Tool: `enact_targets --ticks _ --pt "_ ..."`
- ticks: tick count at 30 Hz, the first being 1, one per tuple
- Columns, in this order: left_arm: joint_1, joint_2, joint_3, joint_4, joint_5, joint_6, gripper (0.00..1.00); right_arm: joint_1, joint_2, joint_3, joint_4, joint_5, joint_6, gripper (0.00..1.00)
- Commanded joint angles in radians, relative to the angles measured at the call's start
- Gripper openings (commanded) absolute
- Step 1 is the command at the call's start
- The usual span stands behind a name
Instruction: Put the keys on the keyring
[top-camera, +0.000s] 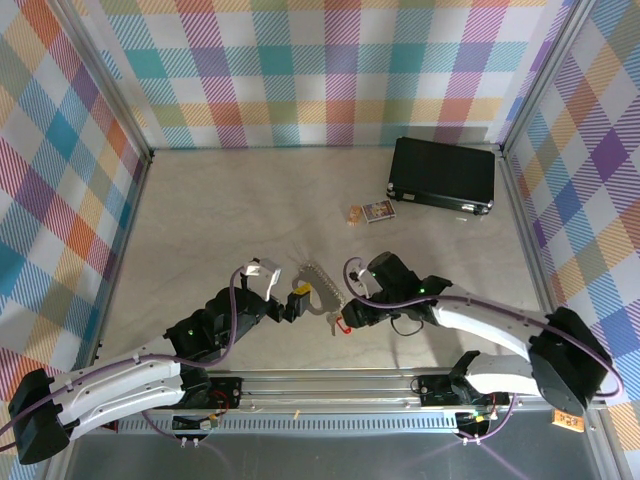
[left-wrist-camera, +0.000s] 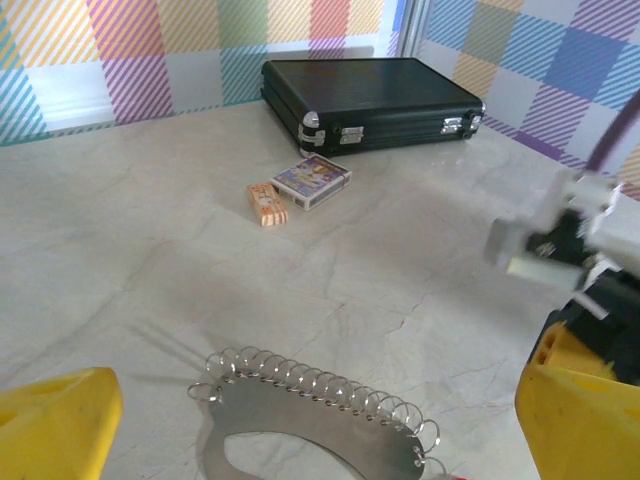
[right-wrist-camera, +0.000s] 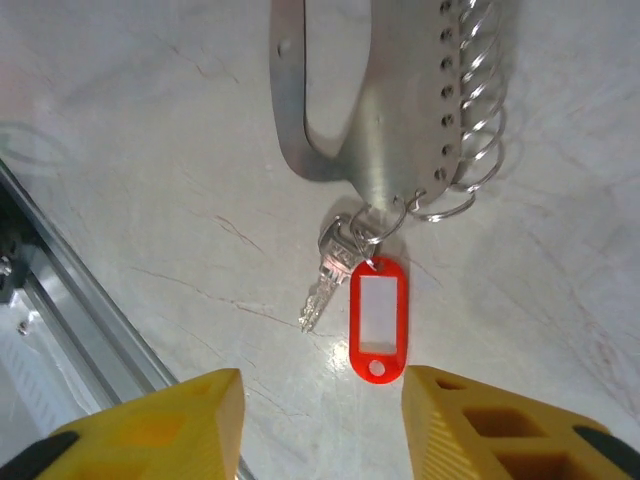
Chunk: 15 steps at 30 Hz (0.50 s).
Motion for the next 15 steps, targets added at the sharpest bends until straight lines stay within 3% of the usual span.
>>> enact_targets --ticks 1,6,9,15 --pt "0.003 -0.006 0.033 -0.017 -0.057 -0.031 1.00 0.005 -0.071 0.012 -0.064 0.084 -0.031 0.53" --pt "0.009 0.024 0.054 -0.046 -0.153 -0.051 1.00 0.002 -0.170 0.020 -0.072 0.235 -0.081 0.70" --pt "0.030 0.075 0.080 -0.047 -0.194 -0.052 1.00 -0.021 -0.213 0.023 -0.048 0.346 -0.126 1.00" --pt "0.116 0.197 0.113 0.002 -0.278 -0.034 1.00 -0.129 -0.244 0.032 0.025 0.467 -0.193 0.99"
